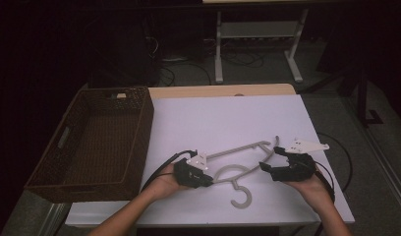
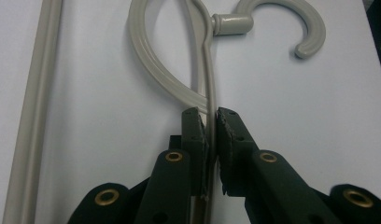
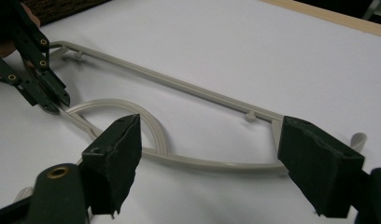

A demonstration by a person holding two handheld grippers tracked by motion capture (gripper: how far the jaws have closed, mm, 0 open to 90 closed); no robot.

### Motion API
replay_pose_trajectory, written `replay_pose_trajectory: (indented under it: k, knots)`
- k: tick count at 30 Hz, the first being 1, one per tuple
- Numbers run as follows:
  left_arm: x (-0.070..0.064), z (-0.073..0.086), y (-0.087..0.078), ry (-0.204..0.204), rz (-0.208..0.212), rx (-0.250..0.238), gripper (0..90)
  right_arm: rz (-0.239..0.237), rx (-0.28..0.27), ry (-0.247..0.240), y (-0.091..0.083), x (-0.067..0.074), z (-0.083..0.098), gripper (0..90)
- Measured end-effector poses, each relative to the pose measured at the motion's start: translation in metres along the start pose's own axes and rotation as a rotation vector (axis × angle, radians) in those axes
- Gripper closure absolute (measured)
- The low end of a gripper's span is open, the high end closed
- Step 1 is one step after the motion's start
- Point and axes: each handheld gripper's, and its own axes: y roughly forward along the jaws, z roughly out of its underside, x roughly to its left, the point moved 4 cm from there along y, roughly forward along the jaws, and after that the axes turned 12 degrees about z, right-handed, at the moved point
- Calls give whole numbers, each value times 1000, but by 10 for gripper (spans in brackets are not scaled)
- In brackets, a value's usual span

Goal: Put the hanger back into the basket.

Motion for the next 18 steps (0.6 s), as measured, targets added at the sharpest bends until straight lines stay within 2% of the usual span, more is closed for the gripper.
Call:
replay_pose_trajectory:
  k: [9, 18]
  knots:
    - [-3, -5, -12, -21, -12, -38, 826, 25, -31, 18, -6, -7, -3, 204]
    - [-8, -16, -31, -6, -33, -104, 826, 53, -60, 32, -11, -12, -5, 204]
